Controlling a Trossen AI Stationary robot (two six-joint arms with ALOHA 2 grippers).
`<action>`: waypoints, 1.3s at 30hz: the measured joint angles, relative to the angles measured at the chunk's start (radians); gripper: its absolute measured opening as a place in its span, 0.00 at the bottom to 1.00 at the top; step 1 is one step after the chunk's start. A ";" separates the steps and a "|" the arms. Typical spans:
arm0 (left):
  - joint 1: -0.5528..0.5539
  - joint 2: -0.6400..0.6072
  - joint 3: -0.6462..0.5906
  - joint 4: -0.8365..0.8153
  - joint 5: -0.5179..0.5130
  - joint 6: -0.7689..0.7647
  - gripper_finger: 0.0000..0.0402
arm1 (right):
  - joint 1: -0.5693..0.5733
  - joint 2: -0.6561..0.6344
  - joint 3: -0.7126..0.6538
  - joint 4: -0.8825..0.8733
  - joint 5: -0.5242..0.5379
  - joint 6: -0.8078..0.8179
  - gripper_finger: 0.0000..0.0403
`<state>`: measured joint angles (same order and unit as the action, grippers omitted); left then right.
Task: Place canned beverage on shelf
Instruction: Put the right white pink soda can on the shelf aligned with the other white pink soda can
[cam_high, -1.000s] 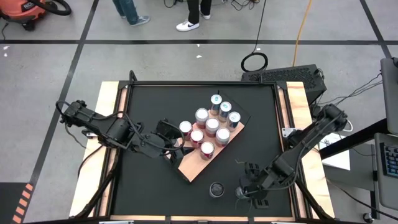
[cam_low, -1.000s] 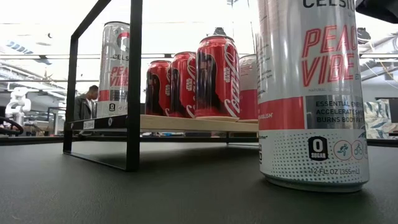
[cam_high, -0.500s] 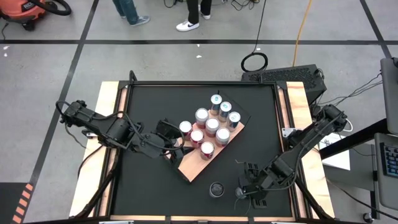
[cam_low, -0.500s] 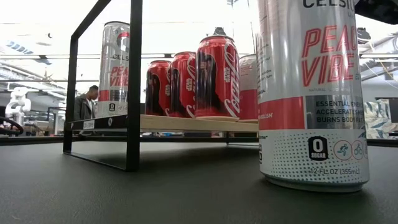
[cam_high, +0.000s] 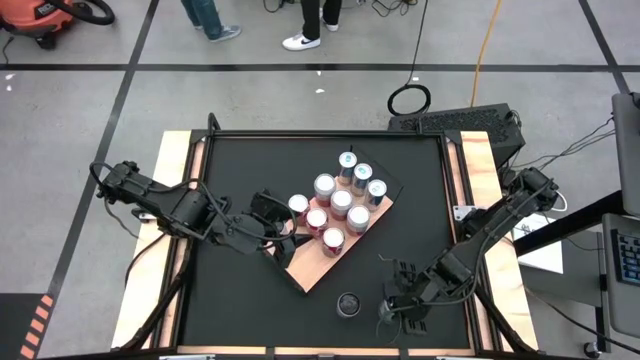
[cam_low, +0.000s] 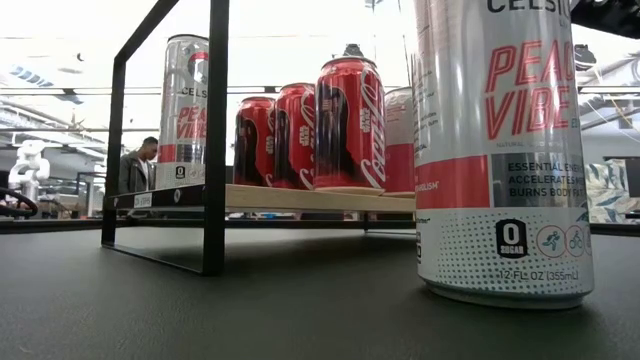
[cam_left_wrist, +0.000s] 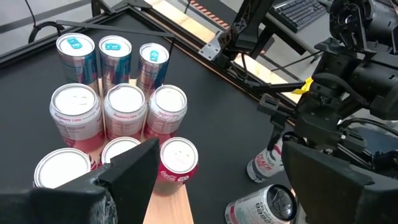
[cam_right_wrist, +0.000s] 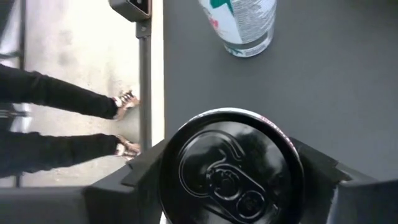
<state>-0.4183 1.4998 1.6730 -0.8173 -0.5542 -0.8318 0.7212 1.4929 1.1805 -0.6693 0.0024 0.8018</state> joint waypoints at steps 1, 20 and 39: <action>0.000 0.000 0.000 0.000 -0.001 0.000 0.84 | 0.000 -0.002 0.001 0.005 -0.005 0.013 0.58; -0.001 0.003 0.000 0.096 -0.048 0.021 0.84 | -0.054 -0.045 0.275 -0.189 -0.005 0.051 0.58; -0.007 0.091 0.000 0.518 -0.081 0.264 0.84 | -0.166 -0.049 0.647 -0.269 0.001 -0.174 0.58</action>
<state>-0.4256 1.5908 1.6726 -0.2989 -0.6351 -0.5682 0.5552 1.4441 1.8276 -0.9384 0.0036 0.6274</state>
